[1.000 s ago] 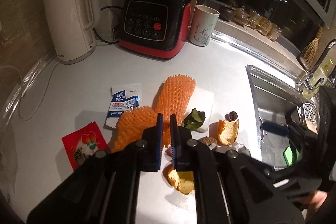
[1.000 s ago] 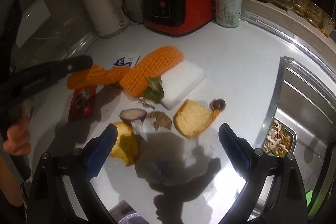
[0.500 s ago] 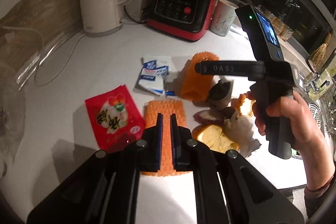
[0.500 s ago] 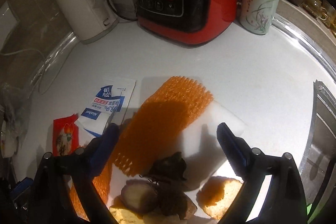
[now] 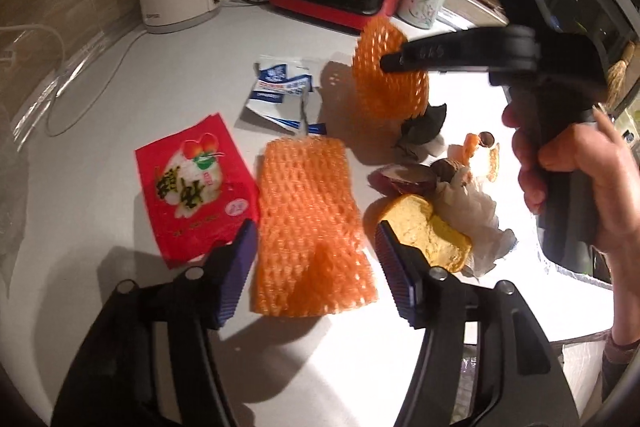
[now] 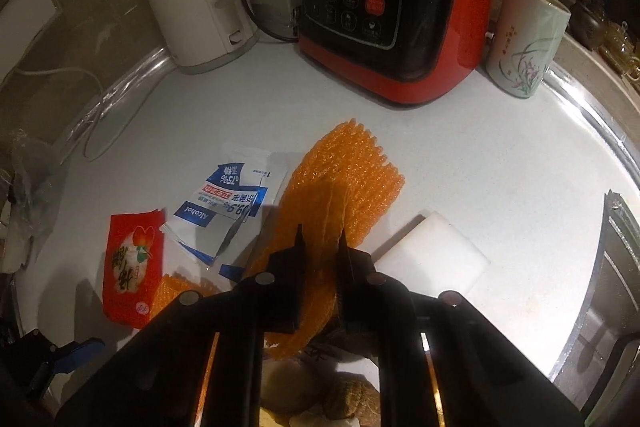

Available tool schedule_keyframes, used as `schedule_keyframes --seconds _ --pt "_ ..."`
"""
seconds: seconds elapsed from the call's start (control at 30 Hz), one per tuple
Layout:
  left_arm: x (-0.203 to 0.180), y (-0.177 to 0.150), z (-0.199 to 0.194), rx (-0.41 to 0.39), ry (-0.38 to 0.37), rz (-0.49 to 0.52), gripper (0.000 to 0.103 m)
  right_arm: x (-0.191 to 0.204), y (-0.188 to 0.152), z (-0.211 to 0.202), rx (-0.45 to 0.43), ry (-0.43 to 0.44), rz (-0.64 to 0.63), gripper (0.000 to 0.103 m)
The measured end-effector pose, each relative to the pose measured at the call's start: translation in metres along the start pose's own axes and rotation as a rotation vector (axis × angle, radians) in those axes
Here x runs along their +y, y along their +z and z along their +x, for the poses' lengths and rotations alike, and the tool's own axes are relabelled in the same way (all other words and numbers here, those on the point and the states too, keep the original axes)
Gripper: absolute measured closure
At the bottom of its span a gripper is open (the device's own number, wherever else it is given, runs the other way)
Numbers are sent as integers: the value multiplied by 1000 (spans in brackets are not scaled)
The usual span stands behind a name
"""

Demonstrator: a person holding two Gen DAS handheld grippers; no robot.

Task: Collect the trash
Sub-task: 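Carry both orange foam nets over the wastebasket and release them inside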

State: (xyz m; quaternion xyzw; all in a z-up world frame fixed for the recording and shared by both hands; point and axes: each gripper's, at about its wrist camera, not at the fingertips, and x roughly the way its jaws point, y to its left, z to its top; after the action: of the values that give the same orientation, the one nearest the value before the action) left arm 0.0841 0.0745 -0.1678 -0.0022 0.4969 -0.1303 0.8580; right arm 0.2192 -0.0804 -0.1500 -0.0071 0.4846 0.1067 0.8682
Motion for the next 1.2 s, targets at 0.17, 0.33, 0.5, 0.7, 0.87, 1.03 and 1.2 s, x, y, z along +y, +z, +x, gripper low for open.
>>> schedule_keyframes --seconds 0.17,0.33,0.5,0.7,0.87,1.03,1.2 --pt "-15 -2 19 26 11 33 39 -8 -13 -44 -71 -6 -11 90" --pt "-18 -11 43 78 54 43 64 -19 -36 -82 -115 -13 -10 90" --pt "-11 -14 40 50 67 45 83 -27 -64 -108 -127 -15 11 90" --pt "0 -13 26 20 45 31 101 -28 -100 -134 -128 -28 33 90" --pt "2 -18 1 -22 17 69 101 -28 -130 -155 -124 -51 64 90" --pt "-5 -28 -25 -51 -14 96 101 -25 -156 -174 -124 -48 85 90" --pt "-18 -45 -51 -72 -34 98 101 -16 -182 -187 -116 -22 57 90"
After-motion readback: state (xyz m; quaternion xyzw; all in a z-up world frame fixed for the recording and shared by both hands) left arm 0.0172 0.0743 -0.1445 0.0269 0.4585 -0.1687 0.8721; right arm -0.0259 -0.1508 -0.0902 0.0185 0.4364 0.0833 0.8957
